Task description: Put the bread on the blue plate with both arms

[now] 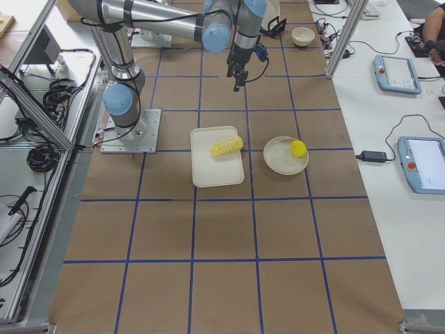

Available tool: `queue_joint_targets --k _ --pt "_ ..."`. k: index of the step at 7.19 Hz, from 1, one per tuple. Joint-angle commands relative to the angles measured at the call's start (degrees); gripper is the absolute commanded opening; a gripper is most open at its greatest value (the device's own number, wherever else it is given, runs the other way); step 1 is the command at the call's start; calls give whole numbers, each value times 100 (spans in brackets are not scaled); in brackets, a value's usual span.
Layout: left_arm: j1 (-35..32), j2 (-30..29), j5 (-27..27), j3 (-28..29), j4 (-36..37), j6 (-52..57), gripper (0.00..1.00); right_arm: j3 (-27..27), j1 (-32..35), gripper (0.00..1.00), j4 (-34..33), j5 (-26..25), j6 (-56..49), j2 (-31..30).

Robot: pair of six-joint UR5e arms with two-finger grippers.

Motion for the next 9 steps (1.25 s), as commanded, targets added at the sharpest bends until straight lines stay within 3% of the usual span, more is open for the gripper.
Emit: queue_joint_targets --k 1,3,4,5,9 --pt "-3 -52 -32 -17 -254 -102 64 1 6 100 -4 9 0 -1" --pt "6 -114 -15 -18 -254 -85 31 1 6 100 -4 9 0 8" --pt "6 -140 -6 60 -254 -85 7 -8 6 100 -4 9 0 -1" --pt "6 -132 3 96 -254 -85 3 -8 6 100 -4 9 0 7" --pt "15 17 29 193 -420 -111 2 1 6 100 -4 44 9 -1"
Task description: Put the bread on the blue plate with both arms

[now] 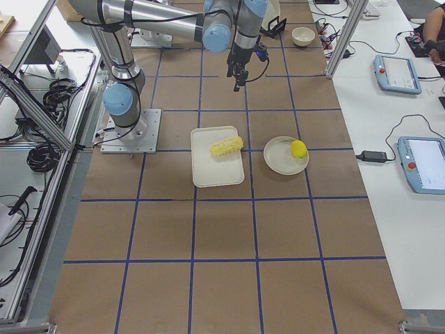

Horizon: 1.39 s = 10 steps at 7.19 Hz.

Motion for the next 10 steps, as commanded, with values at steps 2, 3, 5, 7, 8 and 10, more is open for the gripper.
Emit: queue_joint_targets --k 2,3,5,7,8,10 --pt "132 458 25 -134 -399 26 2 -10 -9 100 0 2 0 2" --pt "141 756 42 -169 -783 26 2 -37 -9 100 0 -7 -8 2" --pt "132 1197 164 -266 -1418 17 2 -28 -9 100 26 -7 -9 -7" --pt "19 2090 148 -1166 -1429 -79 2 -37 -9 100 35 -7 -17 -7" --pt "-165 2565 130 -1711 -1359 -367 2 -37 -9 100 35 -7 -17 -7" --pt "-1241 2990 60 -2050 -1306 -1470 2 -11 -18 100 18 -24 -17 -7"
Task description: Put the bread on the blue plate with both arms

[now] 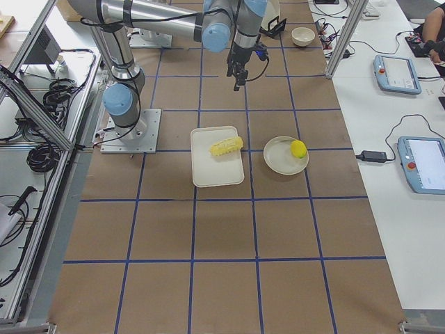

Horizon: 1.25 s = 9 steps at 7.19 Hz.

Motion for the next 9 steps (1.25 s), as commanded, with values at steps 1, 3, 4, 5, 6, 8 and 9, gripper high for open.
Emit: queue_joint_targets --k 1,3,4,5,6,8,9 --pt "-1326 396 -245 -274 160 -1297 2 11 -24 100 -18 -10 -35 9" --pt "-2314 213 -930 -353 764 -2214 2 19 -25 100 -36 -44 -44 -17" --pt "-2596 -49 -1325 -476 1307 -2331 2 11 -42 100 25 -53 -140 -61" --pt "-2851 -321 -1537 -564 1852 -2488 2 -15 -42 100 26 -27 -97 -61" --pt "-3150 -541 -1731 -643 2336 -2638 2 -7 -42 100 34 34 -19 -18" --pt "-3459 -937 -1742 -880 3391 -3015 2 -7 -51 100 52 25 342 9" --pt "-3513 -1191 -1759 -916 3883 -3261 2 28 -112 100 9 26 256 18"
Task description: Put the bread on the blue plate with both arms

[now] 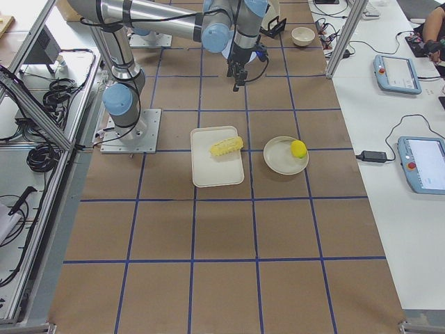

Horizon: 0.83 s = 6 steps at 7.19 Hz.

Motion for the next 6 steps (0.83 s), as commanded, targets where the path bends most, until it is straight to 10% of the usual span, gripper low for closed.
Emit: queue_joint_targets --k 1,6 --pt "-167 -410 -71 -76 799 -331 2 56 -423 100 -49 21 -585 22" --pt "-414 -525 -300 -348 1283 -560 14 976 -2155 100 -1372 39 -2250 592"
